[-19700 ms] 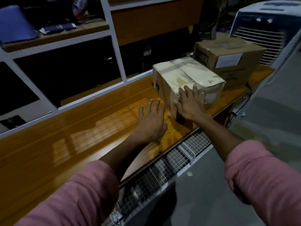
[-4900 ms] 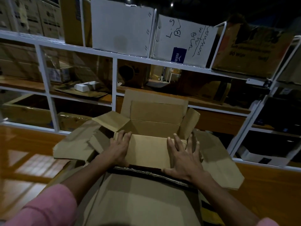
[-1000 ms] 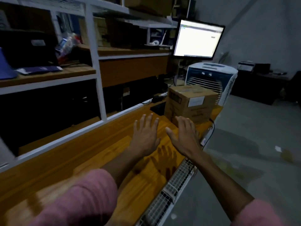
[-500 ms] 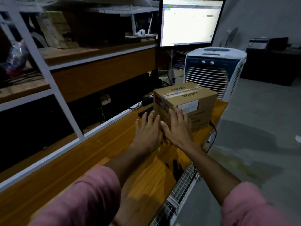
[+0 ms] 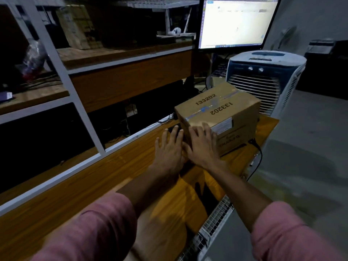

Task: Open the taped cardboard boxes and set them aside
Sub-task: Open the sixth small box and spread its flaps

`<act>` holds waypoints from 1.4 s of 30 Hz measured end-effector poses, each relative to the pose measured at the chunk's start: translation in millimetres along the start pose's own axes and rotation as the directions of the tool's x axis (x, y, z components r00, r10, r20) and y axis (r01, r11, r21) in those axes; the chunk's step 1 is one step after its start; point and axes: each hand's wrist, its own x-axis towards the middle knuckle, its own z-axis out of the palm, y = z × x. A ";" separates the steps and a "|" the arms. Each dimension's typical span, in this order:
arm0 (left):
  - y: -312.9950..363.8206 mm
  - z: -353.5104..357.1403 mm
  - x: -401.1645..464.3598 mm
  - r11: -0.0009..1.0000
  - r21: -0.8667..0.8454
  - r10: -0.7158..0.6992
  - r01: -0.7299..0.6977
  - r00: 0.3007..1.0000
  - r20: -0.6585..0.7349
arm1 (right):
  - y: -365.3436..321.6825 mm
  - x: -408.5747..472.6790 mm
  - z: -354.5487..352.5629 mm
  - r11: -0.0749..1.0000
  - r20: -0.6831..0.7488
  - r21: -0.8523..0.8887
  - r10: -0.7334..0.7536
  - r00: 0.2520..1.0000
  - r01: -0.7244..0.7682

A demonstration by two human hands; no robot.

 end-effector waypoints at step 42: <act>-97.1 -106.3 -191.6 0.968 -0.166 -0.251 0.188 0.740 -0.624 | -160.3 -134.7 -25.9 0.632 -0.418 0.720 0.069 0.906 0.285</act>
